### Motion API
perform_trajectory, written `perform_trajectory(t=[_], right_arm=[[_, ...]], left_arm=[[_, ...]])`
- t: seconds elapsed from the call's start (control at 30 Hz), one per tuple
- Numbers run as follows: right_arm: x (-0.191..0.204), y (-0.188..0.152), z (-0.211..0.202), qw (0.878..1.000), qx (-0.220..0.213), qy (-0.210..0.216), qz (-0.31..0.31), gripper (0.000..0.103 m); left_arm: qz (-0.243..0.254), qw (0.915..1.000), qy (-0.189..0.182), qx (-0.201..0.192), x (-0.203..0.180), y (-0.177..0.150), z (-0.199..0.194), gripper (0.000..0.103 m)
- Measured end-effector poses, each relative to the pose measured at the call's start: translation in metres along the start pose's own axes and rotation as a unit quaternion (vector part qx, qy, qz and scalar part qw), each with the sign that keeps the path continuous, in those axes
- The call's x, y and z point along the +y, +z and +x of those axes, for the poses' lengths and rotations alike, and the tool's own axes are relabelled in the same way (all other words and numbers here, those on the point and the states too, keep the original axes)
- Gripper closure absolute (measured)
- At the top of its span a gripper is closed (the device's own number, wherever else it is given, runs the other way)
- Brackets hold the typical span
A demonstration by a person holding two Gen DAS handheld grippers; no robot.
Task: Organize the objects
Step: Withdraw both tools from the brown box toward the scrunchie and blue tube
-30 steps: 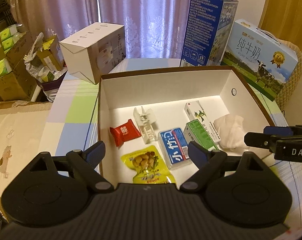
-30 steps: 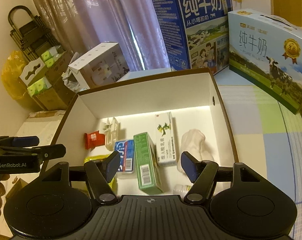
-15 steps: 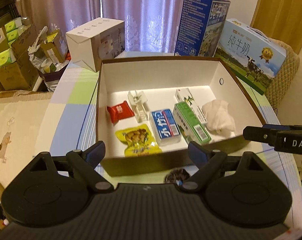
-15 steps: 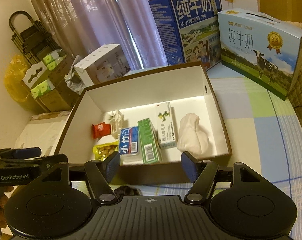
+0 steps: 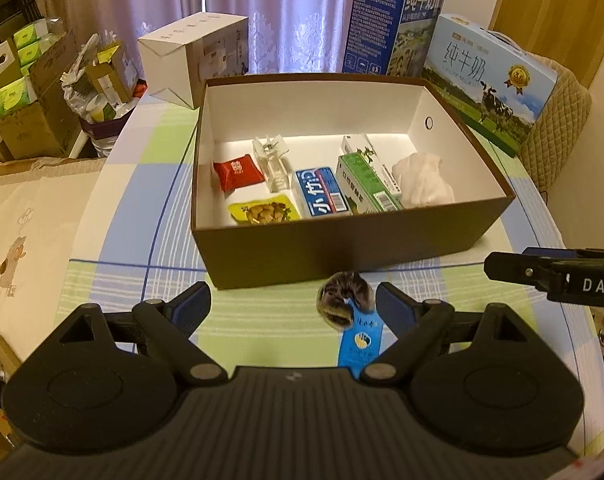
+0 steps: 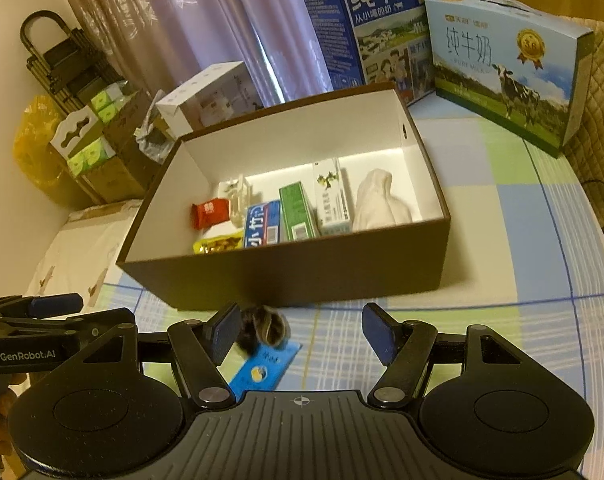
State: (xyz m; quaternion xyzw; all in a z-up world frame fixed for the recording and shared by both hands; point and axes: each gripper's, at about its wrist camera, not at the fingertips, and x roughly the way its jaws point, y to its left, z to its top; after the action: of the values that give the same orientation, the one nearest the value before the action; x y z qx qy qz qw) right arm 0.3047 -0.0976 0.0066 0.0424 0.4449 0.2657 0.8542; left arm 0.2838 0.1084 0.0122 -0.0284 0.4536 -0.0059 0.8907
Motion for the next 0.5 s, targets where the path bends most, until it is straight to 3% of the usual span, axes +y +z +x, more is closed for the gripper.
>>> perform_trajectory(t=[0.5], right_arm=[[0.003,-0.035,-0.011,1.0,0.021,0.006,0.001,0.038]], left_arm=[[0.001,0.9999,0.002,0.016,-0.008,-0.027,-0.012,0.016]])
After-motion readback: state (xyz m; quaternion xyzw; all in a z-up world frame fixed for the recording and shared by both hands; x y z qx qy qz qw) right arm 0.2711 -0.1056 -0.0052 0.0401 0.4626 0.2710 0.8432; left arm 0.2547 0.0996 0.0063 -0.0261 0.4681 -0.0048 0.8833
